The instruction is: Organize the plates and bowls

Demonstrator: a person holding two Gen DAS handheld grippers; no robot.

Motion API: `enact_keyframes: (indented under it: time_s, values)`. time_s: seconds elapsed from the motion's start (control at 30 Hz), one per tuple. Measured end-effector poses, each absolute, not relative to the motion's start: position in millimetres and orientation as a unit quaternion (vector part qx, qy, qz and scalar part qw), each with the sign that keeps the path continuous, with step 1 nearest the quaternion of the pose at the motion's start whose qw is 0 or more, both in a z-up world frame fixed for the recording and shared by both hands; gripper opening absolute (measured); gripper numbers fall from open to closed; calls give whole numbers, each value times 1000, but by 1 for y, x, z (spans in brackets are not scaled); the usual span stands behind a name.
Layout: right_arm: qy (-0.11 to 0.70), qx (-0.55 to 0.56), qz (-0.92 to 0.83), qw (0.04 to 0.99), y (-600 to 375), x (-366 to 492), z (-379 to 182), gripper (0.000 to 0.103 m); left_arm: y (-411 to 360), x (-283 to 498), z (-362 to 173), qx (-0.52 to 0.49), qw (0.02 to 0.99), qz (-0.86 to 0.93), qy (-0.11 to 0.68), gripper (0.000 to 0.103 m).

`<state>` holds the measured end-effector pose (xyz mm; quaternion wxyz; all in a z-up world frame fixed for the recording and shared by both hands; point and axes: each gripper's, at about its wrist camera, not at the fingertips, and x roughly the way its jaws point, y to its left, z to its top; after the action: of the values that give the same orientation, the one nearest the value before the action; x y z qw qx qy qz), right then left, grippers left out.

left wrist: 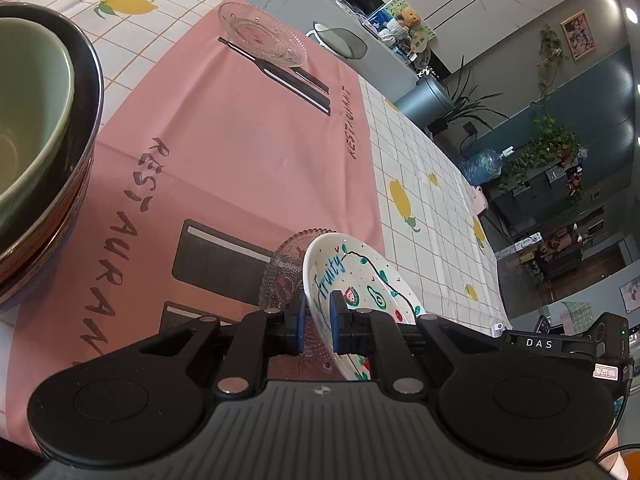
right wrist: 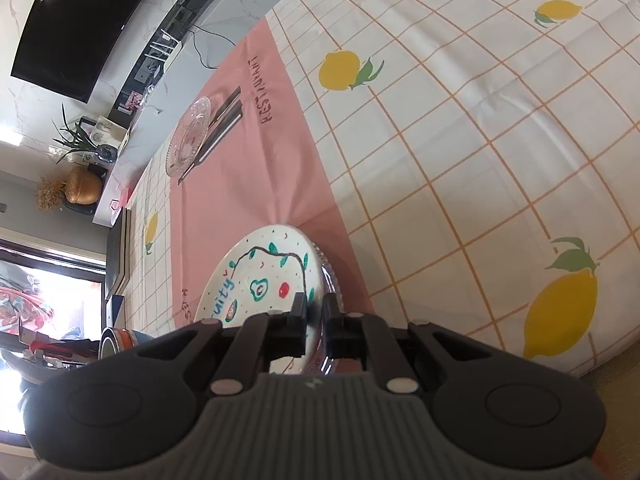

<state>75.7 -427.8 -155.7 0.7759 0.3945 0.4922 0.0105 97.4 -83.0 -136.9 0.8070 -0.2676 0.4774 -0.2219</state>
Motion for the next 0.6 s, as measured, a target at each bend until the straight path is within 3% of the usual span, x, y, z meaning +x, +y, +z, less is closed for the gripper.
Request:
enact_keyframes:
  time_s: [0.6]
  values:
    - [515,344,-3,785,-412,85,-156,7,-91,97,-132,-232,824,-213,472,13]
